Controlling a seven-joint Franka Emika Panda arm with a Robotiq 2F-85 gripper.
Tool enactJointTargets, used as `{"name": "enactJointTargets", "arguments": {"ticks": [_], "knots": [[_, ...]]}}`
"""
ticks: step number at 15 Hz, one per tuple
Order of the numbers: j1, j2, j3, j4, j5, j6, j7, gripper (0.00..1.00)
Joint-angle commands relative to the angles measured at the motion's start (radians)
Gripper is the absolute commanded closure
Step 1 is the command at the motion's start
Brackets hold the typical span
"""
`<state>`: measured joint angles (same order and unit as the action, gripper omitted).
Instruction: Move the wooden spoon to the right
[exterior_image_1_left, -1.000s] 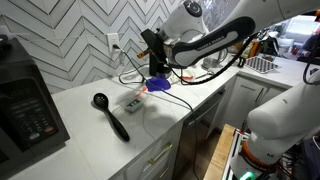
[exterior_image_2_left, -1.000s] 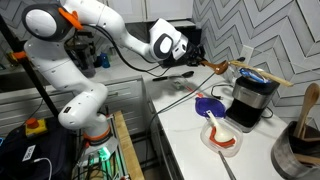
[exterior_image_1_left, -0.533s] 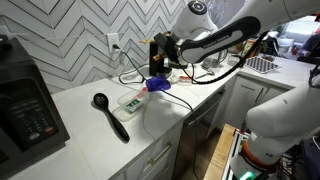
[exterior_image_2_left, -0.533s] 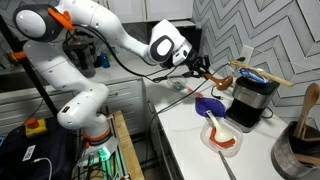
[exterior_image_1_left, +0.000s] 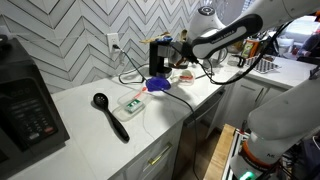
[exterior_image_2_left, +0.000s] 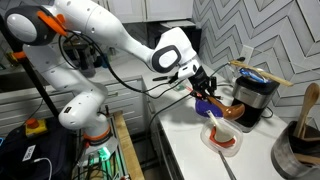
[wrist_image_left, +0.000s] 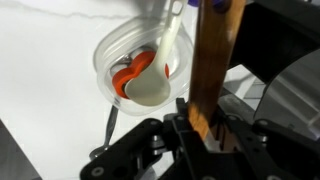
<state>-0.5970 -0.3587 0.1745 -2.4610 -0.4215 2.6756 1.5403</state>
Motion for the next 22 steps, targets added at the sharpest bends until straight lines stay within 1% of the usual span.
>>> {"name": "enactJointTargets", "arguments": {"ticks": [1, 2, 4, 5, 7, 8, 10, 11, 13, 14, 16, 18, 19, 21, 22], "knots": [[0.046, 0.002, -0.06, 0.005, -0.022, -0.015, 0.003, 0.75], [0.056, 0.002, -0.076, 0.005, -0.018, -0.016, -0.009, 0.75], [0.071, 0.002, -0.088, 0.005, -0.017, -0.018, -0.012, 0.75], [0.074, 0.002, -0.088, 0.005, -0.017, -0.018, -0.012, 0.94], [0.05, 0.044, -0.088, 0.021, -0.089, -0.005, -0.025, 0.94], [0.051, 0.066, -0.104, 0.028, -0.109, 0.008, -0.046, 0.94], [0.089, 0.109, -0.156, 0.039, -0.088, 0.016, -0.135, 0.94], [0.088, 0.13, -0.164, 0.046, -0.103, 0.024, -0.146, 0.94], [0.111, 0.177, -0.195, 0.065, -0.087, 0.014, -0.192, 0.94], [0.134, 0.205, -0.217, 0.081, -0.057, -0.009, -0.241, 0.94], [0.149, 0.242, -0.248, 0.105, -0.07, -0.011, -0.283, 0.94], [0.154, 0.277, -0.278, 0.135, -0.11, -0.016, -0.301, 0.94], [0.163, 0.292, -0.296, 0.146, -0.108, -0.019, -0.327, 0.94], [0.173, 0.304, -0.325, 0.151, -0.14, -0.03, -0.364, 0.94], [0.177, 0.305, -0.335, 0.148, -0.17, -0.042, -0.363, 0.94]]}}
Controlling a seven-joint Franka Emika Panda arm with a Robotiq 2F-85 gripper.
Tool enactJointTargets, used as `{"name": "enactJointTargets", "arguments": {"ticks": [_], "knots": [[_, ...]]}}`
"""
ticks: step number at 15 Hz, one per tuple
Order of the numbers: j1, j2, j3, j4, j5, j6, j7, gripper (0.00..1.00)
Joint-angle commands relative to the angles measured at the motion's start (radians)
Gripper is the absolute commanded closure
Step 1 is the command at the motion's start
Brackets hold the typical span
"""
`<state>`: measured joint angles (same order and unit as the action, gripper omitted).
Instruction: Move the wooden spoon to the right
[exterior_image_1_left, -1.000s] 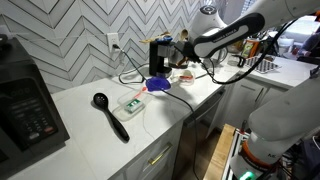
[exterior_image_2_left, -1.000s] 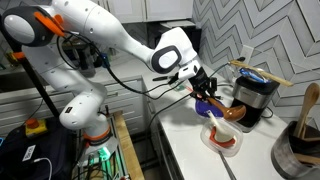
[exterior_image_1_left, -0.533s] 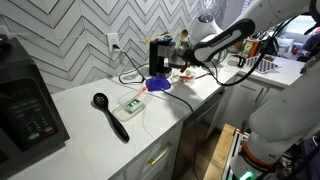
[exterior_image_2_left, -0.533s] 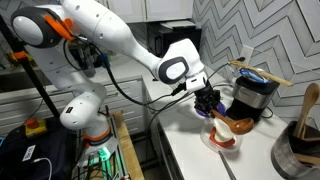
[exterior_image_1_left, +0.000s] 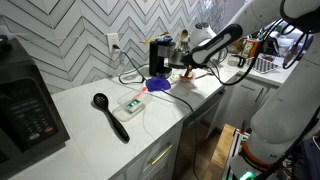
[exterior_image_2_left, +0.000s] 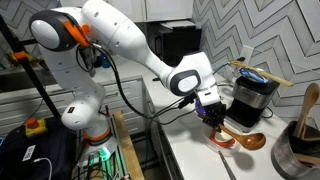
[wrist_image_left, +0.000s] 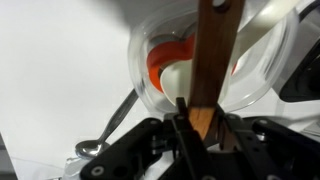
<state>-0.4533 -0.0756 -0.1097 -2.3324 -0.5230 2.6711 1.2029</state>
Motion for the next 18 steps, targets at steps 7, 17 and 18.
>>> {"name": "enactJointTargets", "arguments": {"ticks": [7, 17, 18], "knots": [[0.091, -0.025, -0.087, -0.027, -0.043, -0.094, -0.06, 0.94], [0.138, -0.018, -0.079, -0.004, 0.092, -0.218, -0.023, 0.37], [0.145, -0.022, -0.08, -0.001, 0.141, -0.221, -0.039, 0.28]]}}
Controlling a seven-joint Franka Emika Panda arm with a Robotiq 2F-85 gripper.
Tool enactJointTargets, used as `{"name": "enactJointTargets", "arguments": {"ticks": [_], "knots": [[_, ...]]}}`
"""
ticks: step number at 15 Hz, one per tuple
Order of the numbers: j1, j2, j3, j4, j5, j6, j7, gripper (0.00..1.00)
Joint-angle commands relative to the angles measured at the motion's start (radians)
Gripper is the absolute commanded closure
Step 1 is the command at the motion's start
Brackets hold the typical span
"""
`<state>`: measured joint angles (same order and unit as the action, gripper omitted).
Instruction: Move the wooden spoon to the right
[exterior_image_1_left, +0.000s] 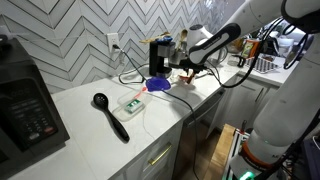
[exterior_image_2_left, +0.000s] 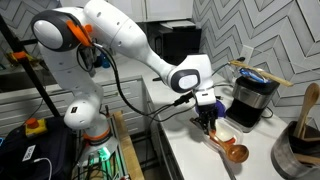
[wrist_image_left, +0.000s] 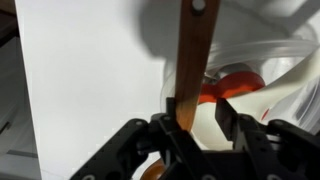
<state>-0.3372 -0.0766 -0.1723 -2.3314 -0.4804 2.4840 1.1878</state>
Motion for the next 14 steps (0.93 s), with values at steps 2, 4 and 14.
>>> {"name": "enactJointTargets", "arguments": {"ticks": [2, 4, 14], "knots": [[0.037, -0.035, -0.018, -0.003, 0.172, -0.03, -0.041, 0.14], [0.046, -0.068, -0.016, -0.01, 0.239, -0.029, -0.062, 0.01], [0.031, -0.177, 0.011, -0.001, 0.346, -0.021, -0.158, 0.0]]}}
